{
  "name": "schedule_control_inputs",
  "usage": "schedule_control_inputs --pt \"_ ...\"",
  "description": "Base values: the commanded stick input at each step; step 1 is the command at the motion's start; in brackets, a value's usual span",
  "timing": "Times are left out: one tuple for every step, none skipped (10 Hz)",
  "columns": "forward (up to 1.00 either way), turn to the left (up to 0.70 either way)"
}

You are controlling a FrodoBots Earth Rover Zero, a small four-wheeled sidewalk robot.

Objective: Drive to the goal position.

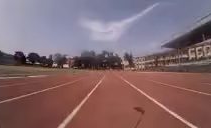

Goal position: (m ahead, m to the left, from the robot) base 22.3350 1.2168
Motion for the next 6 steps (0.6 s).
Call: schedule_control_inputs --pt "0.70 0.00" --pt "0.70 0.00" --pt "0.70 0.00" --pt "0.70 0.00" --pt "0.70 0.00" --pt "0.70 0.00"
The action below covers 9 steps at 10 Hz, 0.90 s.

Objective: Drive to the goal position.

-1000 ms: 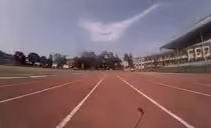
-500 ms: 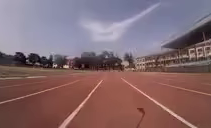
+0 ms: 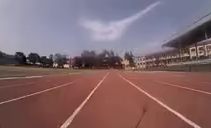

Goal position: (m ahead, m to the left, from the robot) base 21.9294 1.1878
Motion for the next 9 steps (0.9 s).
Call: schedule_control_inputs --pt "0.70 0.00" --pt "0.70 0.00" --pt "0.70 0.00" --pt "0.70 0.00" --pt "0.70 0.00" --pt "0.70 0.00" --pt "0.70 0.00" --pt "0.70 0.00" --pt "0.70 0.00"
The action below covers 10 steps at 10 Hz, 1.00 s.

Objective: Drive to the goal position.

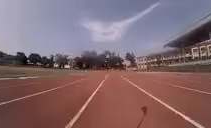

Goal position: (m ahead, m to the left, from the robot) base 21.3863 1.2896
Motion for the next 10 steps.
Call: schedule_control_inputs --pt "0.70 0.00" --pt "0.70 0.00" --pt "0.70 0.00" --pt "0.70 0.00" --pt "0.70 0.00" --pt "0.70 0.00" --pt "0.70 0.00" --pt "0.70 0.00" --pt "0.70 0.00" --pt "0.70 0.00"
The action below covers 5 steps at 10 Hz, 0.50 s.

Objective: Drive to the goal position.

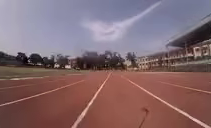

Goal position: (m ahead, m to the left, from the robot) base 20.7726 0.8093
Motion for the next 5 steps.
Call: schedule_control_inputs --pt "0.70 0.00" --pt "0.70 0.00" --pt "0.70 0.00" --pt "0.70 0.00" --pt "0.70 0.00"
